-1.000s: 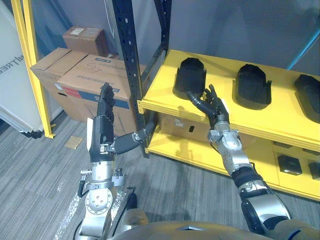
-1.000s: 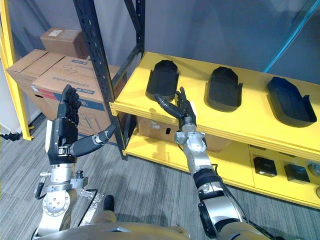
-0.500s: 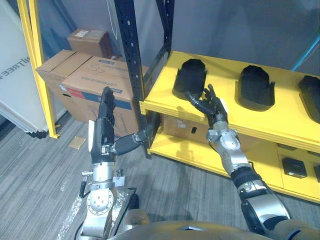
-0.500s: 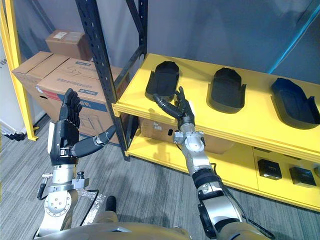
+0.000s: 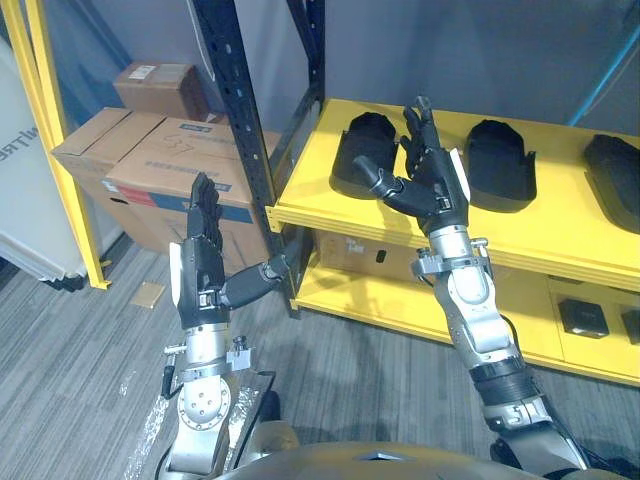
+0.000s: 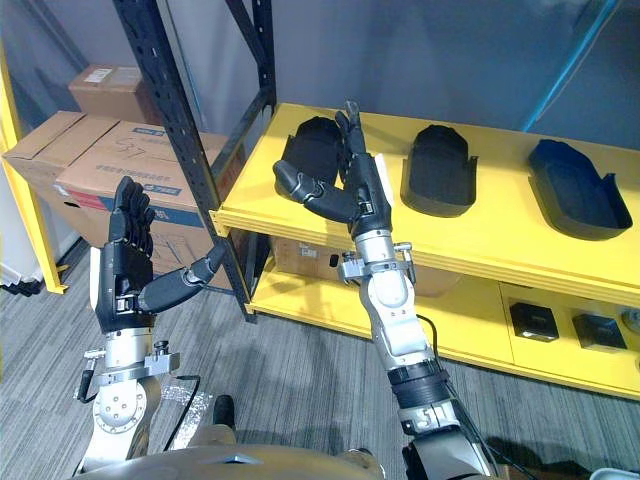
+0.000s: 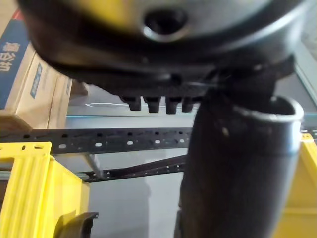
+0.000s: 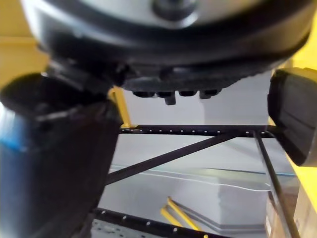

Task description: Walk over and take three plastic housings, then place them on the shelf

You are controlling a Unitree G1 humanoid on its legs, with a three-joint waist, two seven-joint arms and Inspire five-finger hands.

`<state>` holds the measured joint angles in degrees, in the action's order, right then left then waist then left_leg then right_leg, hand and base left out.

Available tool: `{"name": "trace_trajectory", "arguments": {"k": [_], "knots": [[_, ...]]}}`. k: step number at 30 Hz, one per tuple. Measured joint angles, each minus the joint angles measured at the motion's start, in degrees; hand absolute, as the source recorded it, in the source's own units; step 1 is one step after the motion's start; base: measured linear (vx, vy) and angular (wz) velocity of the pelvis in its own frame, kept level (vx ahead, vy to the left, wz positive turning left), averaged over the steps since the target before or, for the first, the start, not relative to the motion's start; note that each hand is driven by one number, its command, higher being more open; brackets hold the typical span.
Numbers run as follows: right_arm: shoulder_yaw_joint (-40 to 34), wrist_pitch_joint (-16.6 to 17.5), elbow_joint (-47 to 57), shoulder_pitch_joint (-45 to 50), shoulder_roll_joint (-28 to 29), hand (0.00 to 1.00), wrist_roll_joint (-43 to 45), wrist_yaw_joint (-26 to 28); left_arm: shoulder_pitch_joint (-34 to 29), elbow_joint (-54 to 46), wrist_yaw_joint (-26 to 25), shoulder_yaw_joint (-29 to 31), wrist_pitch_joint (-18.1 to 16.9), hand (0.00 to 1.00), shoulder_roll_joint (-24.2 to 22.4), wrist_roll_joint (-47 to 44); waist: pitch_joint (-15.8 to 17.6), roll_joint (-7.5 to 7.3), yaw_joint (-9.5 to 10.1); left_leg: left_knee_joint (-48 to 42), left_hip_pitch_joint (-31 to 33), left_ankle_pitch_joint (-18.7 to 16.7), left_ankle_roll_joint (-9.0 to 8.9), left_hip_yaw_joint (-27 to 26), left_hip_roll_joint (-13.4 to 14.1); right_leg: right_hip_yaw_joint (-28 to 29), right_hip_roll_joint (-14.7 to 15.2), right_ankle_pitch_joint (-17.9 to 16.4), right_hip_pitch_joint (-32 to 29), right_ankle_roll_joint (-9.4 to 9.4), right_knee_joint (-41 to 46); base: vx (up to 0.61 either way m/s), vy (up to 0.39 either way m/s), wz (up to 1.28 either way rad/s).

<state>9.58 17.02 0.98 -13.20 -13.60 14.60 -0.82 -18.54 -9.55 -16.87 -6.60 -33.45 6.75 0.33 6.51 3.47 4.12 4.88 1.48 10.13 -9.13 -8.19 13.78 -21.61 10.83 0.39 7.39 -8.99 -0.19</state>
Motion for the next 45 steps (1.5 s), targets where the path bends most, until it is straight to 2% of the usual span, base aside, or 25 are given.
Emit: {"name": "trace_trajectory", "arguments": {"k": [4,9,17,30,40,45], "knots": [[1.76,-1.65,1.48,2.18,-0.02,1.00,2.47,3.71,0.05,-0.04,-0.26,-0.13,0.01,1.00,0.00,0.03,0.01,-0.06,-0.43,0.01,0.01,-0.03,0.01,-0.42,0.01,0.31,0.08,-0.04,-0.28,0.05,0.14,0.00,-0.001,-0.05],[6.93,-5.35,1.56,3.53,-0.18,1.00,2.78,8.09,0.05,-0.12,-0.38,-0.50,0.01,1.00,0.02,0.29,0.08,-0.31,-0.88,0.01,0.03,-0.35,0.00,-0.62,0.03,0.42,0.10,-0.10,-0.36,0.14,0.13,0.00,0.000,0.00],[9.28,-7.89,1.07,3.53,-0.22,1.00,6.50,10.36,0.05,-0.13,-1.85,-0.54,0.12,1.00,0.12,0.37,-0.05,-1.37,-0.57,0.01,0.04,-0.36,0.00,-0.62,0.04,0.38,0.10,-0.06,-0.30,0.08,0.15,0.00,0.000,0.00],[10.56,-8.50,-11.76,-0.10,0.44,1.00,6.16,2.35,-0.09,-0.13,-3.91,-1.62,1.35,1.00,0.06,2.32,-0.12,-1.50,0.53,0.06,0.17,-0.01,0.16,0.85,-0.04,-0.89,0.10,-0.53,0.16,0.52,1.00,-0.01,-0.004,0.04],[9.86,-8.45,-20.90,-5.14,2.60,1.00,6.23,-1.24,-1.15,-0.13,-4.31,-1.65,1.34,1.00,-0.04,2.30,-0.06,-1.35,0.83,0.14,0.93,0.19,0.16,2.56,-0.21,-2.59,0.05,-0.58,0.75,0.48,1.10,-0.02,-0.006,0.09],[8.90,-8.33,-22.47,-6.12,2.64,1.00,6.21,-2.42,-1.99,-0.13,-4.32,-1.72,1.35,1.00,-0.05,2.28,-0.08,-1.13,1.62,0.04,1.01,0.56,0.16,2.88,-0.28,-2.88,0.05,-0.59,0.86,0.48,1.11,0.00,-0.004,0.02]]}}
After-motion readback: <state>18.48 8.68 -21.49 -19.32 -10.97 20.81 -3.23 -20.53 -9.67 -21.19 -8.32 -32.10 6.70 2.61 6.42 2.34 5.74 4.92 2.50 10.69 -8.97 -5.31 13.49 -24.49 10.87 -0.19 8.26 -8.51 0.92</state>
